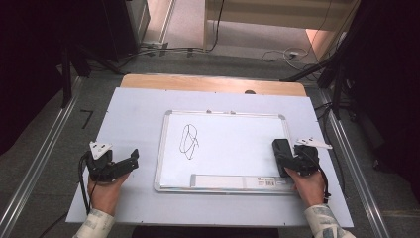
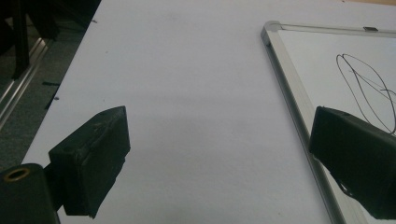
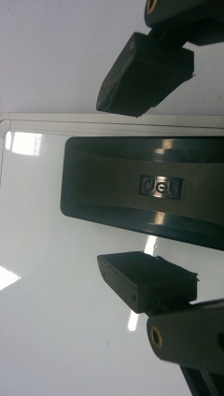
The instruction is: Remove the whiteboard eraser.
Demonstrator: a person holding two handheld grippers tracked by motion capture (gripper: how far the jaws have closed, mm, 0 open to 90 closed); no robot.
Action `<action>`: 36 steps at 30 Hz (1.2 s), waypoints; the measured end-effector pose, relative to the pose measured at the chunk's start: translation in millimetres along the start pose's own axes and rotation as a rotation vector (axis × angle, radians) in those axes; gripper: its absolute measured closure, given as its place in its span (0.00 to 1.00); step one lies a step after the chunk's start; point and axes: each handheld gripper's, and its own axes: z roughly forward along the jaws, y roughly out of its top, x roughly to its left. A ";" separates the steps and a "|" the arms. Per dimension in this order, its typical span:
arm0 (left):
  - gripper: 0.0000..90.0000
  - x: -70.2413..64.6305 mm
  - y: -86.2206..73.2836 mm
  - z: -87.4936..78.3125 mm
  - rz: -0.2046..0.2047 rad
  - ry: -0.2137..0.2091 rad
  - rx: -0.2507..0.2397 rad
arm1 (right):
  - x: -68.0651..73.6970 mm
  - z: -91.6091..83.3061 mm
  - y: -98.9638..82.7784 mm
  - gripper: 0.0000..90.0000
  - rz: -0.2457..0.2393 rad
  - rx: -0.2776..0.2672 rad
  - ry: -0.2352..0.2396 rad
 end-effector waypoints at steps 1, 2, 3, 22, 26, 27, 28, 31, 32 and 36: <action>0.06 0.1 -0.1 0.0 -0.001 0.001 0.000 | 0.1 1.4 0.4 0.27 0.000 0.000 0.001; 0.06 0.2 -0.1 0.0 -0.001 0.001 0.001 | -0.1 2.6 0.9 0.27 0.000 0.002 -0.002; 0.06 0.6 -0.2 0.0 -0.001 0.003 0.001 | -0.4 4.1 1.7 0.27 0.007 0.007 0.001; 0.07 4.1 -1.1 3.4 -0.020 0.011 0.011 | 3.7 16.8 1.5 0.32 -0.004 0.039 -0.031; 0.07 3.6 -1.0 2.8 -0.019 0.011 0.010 | 6.6 20.4 1.8 0.33 -0.012 0.045 -0.044; 0.07 3.3 -1.0 2.8 -0.019 0.011 0.009 | 6.8 21.1 2.1 0.34 -0.009 0.047 -0.051; 0.07 2.9 -1.1 3.0 -0.020 0.008 0.009 | 6.6 21.5 2.0 0.35 -0.006 0.051 -0.051; 0.07 2.5 -1.3 3.2 -0.016 0.008 0.010 | 6.3 22.2 1.9 0.37 -0.001 0.063 -0.055; 0.07 2.2 -1.4 3.2 -0.015 0.008 0.010 | 6.1 22.3 1.9 0.37 0.002 0.064 -0.056; 0.07 1.8 -1.5 3.1 -0.015 0.008 0.011 | 6.0 22.0 1.5 0.39 0.003 0.065 -0.057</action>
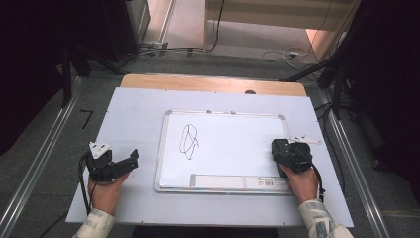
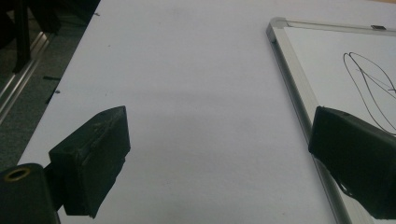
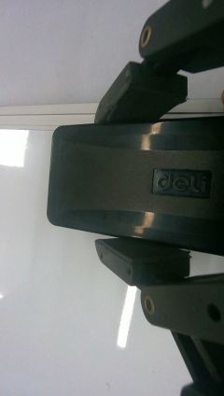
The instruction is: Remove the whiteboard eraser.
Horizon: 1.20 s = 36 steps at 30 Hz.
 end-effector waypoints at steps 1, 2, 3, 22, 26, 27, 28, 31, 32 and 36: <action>0.07 0.1 -0.1 0.2 0.001 0.000 0.002 | 0.3 -0.1 -0.1 0.39 0.003 -0.001 -0.004; 0.07 0.2 -0.1 0.4 0.000 0.000 0.003 | 0.3 -0.1 -0.1 0.39 0.004 -0.001 -0.003; 0.07 0.2 0.0 0.5 0.000 -0.001 0.004 | 0.2 -0.1 -0.1 0.40 0.005 -0.001 -0.002; 0.07 0.8 0.8 -3.5 -0.015 -0.013 -0.005 | 4.8 -2.7 0.6 0.41 -0.026 -0.007 -0.032; 0.07 0.3 0.6 -3.9 -0.015 -0.016 -0.002 | 4.2 -9.8 3.8 0.41 -0.012 -0.032 -0.010; 0.07 0.4 0.6 -4.2 -0.015 -0.016 -0.004 | 4.9 -12.0 5.1 0.41 -0.012 -0.033 -0.008; 0.07 0.6 0.8 -3.8 -0.016 -0.017 -0.006 | 4.9 -12.0 5.1 0.41 -0.012 -0.033 -0.008; 0.07 1.4 1.3 -2.6 -0.018 -0.015 0.000 | 7.7 -16.6 7.5 0.41 -0.009 -0.042 0.008; 0.07 1.7 1.3 -2.5 -0.018 -0.016 0.000 | 8.2 -17.5 8.0 0.41 -0.008 -0.046 0.014; 0.07 2.8 1.4 -3.3 -0.023 -0.017 -0.001 | 10.9 -21.9 10.9 0.41 0.008 -0.046 0.038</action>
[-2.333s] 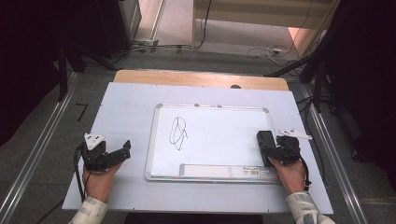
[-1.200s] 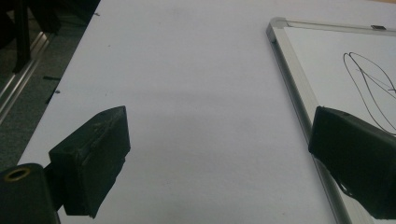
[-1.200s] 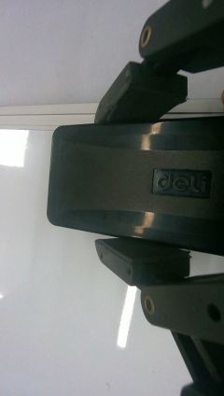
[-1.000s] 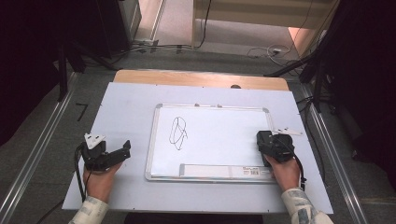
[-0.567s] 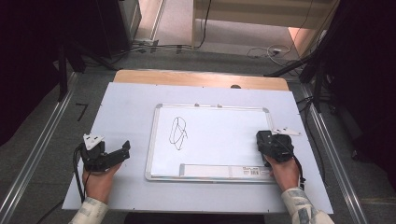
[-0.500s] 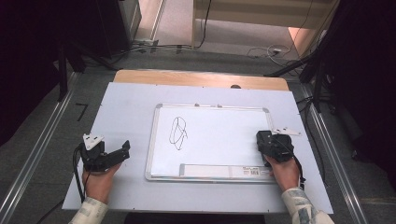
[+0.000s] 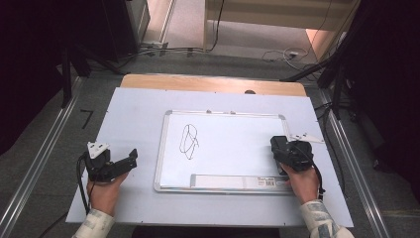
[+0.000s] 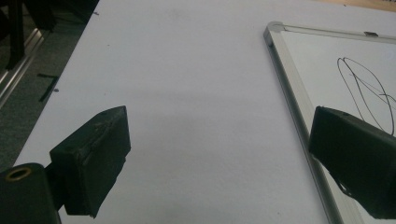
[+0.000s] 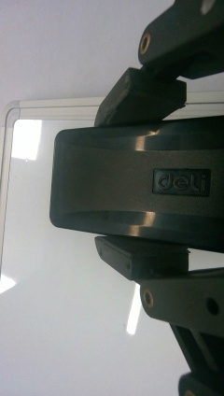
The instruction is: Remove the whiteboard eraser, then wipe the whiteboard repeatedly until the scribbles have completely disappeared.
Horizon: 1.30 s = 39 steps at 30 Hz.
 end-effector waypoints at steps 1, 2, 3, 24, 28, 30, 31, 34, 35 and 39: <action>0.07 0.3 0.1 -0.2 0.001 -0.002 0.000 | 0.0 0.0 0.0 0.41 0.000 0.000 0.000; 0.07 0.4 0.4 -0.5 -0.002 -0.003 -0.001 | 1.5 -0.7 0.8 0.41 0.000 -0.001 0.009; 0.07 0.5 0.6 -0.6 -0.004 -0.003 -0.002 | 1.5 -0.7 0.8 0.41 0.000 -0.001 0.009; 0.07 -0.4 0.1 -1.1 -0.001 -0.003 -0.002 | 6.4 -6.5 0.5 0.41 0.005 -0.010 0.041; 0.07 -1.1 0.3 -1.0 -0.001 -0.001 -0.002 | 7.9 -7.6 0.5 0.41 -0.001 -0.012 0.048; 0.07 -1.3 0.3 -0.5 -0.001 -0.001 -0.001 | 10.1 -8.1 1.0 0.41 -0.002 -0.017 0.053; 0.07 -1.2 0.2 -0.2 -0.002 -0.001 -0.002 | 10.1 -8.1 1.0 0.41 -0.002 -0.017 0.053; 0.07 -0.6 0.1 0.0 -0.001 -0.003 0.000 | 16.0 -7.7 1.8 0.41 -0.018 -0.016 0.060; 0.07 -0.3 0.2 -0.2 -0.003 -0.005 -0.002 | 17.9 -7.3 2.1 0.41 -0.022 -0.013 0.062; 0.07 0.7 0.0 -0.4 -0.007 -0.003 0.000 | 22.3 -6.1 2.6 0.41 -0.031 -0.010 0.074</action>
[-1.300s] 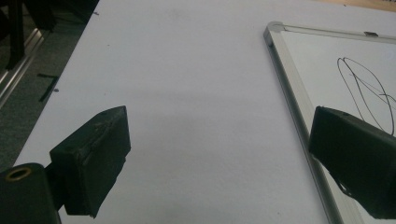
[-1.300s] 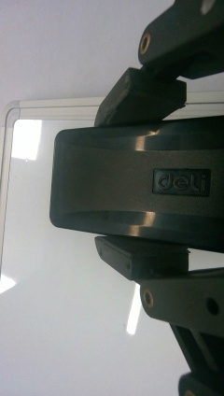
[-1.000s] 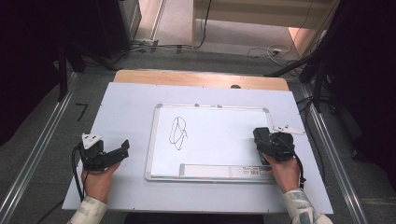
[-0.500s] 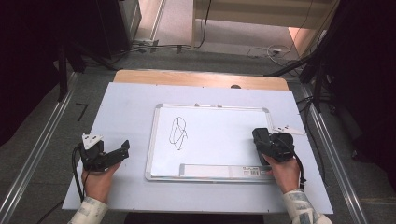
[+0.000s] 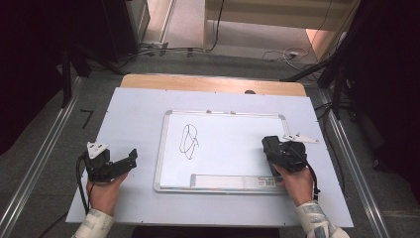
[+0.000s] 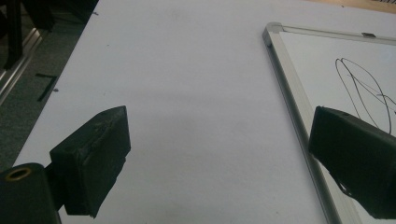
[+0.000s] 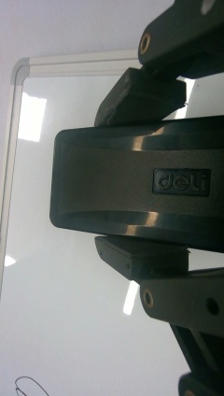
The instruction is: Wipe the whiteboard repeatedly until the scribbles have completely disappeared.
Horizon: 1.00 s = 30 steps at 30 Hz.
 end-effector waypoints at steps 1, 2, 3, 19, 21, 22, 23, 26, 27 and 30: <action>0.07 -0.1 0.0 0.1 0.000 0.000 0.001 | 1.6 0.3 0.4 0.41 0.000 0.003 0.002; 0.07 -0.2 0.0 0.1 0.001 -0.001 0.001 | 4.9 0.9 1.3 0.41 -0.005 0.001 0.008; 0.07 -0.5 0.1 0.2 0.001 -0.002 0.001 | 7.5 1.2 2.1 0.41 -0.008 0.001 0.012; 0.07 -1.1 -0.3 -0.4 0.002 -0.007 0.000 | 50.4 13.7 14.2 0.41 -0.066 -0.006 0.067; 0.07 -1.0 -0.4 -0.4 0.001 -0.007 -0.001 | 60.9 17.2 15.8 0.41 -0.083 -0.003 0.079; 0.07 -1.0 -0.3 -0.6 0.000 -0.006 -0.001 | 60.9 17.2 15.8 0.41 -0.083 -0.003 0.079; 0.07 -0.8 -0.3 -0.7 0.002 -0.005 -0.001 | 67.2 18.1 16.8 0.41 -0.098 -0.005 0.085; 0.07 -0.6 -0.4 -0.6 0.000 -0.002 -0.002 | 72.4 18.8 17.6 0.41 -0.108 -0.006 0.091; 0.07 -0.6 -0.4 -0.7 -0.003 -0.001 -0.002 | 75.7 19.4 18.2 0.41 -0.112 -0.005 0.095; 0.07 -0.5 -0.3 -1.0 -0.003 -0.002 -0.003 | 82.4 21.9 19.4 0.41 -0.117 -0.002 0.108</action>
